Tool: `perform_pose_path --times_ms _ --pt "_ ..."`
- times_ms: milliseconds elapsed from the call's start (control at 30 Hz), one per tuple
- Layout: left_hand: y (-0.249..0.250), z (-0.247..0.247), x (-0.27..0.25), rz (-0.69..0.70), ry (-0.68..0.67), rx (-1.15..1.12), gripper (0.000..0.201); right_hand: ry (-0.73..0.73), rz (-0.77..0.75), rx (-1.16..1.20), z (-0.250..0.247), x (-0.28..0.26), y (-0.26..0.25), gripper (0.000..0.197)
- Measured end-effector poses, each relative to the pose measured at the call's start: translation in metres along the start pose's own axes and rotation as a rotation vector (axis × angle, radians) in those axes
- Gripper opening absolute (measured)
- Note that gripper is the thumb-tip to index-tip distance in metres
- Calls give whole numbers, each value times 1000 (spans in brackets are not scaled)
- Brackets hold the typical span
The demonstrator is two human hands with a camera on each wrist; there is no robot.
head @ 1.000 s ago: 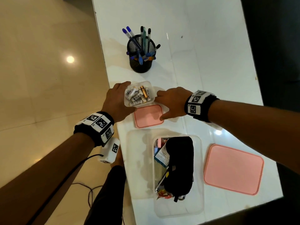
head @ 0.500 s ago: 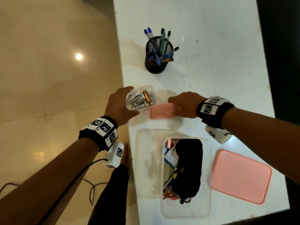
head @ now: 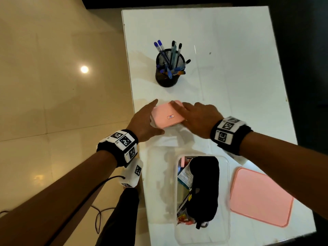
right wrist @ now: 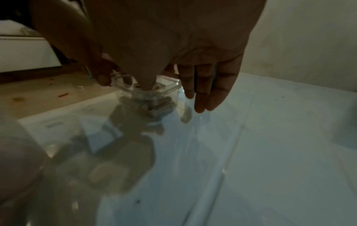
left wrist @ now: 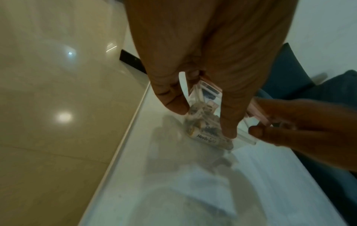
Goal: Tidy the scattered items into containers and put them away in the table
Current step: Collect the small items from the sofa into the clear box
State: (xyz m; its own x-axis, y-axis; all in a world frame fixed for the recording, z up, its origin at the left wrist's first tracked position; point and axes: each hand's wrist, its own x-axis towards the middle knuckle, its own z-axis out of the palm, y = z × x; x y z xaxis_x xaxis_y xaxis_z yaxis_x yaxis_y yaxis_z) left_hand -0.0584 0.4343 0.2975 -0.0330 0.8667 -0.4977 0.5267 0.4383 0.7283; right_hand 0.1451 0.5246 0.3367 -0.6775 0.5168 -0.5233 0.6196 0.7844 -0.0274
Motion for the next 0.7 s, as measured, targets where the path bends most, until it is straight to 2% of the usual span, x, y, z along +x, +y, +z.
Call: perform_pose_path --times_ms 133,300,433,533,700 --pt "0 2 -9 -49 52 -139 107 -1 67 36 9 3 -9 79" --pt "5 3 -19 -11 47 -111 108 -14 30 6 10 -8 -2 89" --pt "6 2 -13 34 87 -7 97 49 -37 6 1 -10 0 79" --pt "7 -4 -7 68 35 83 97 93 -103 80 -8 -5 -2 71" --pt "9 -15 -3 63 -73 104 97 36 -45 85 -20 6 -9 96"
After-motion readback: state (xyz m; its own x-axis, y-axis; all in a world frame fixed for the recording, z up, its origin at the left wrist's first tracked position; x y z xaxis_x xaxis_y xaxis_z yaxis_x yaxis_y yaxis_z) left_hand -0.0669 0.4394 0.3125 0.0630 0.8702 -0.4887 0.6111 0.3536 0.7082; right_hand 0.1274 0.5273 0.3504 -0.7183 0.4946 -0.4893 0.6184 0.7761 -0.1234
